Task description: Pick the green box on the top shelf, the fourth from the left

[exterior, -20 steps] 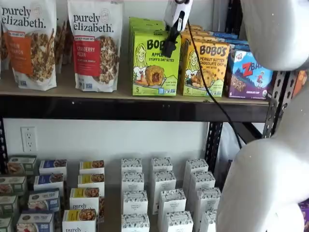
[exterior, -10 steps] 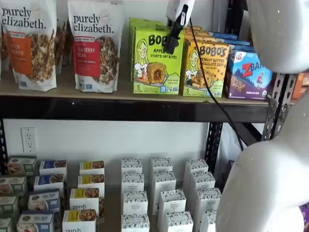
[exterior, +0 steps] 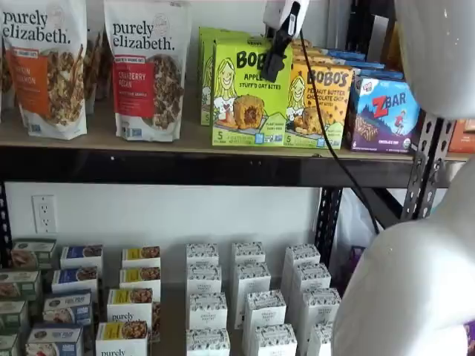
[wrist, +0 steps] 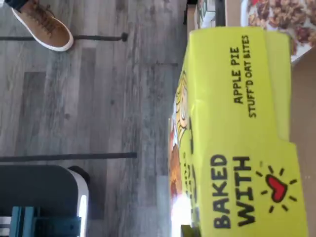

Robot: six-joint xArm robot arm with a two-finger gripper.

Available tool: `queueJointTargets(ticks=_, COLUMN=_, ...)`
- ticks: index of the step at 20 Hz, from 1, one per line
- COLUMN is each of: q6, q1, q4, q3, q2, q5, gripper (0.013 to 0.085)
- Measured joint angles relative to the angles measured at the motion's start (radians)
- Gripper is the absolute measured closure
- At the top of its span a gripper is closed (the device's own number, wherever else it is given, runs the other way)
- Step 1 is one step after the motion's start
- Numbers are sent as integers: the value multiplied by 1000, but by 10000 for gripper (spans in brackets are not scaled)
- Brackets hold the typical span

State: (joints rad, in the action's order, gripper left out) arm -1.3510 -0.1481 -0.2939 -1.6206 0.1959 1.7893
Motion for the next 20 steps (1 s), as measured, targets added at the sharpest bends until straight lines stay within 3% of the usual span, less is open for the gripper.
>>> queueJointTargets(ticks=20, q6=-49, q1=46, q4=5, q3=171, q2=155, q5=-13, gripper=690)
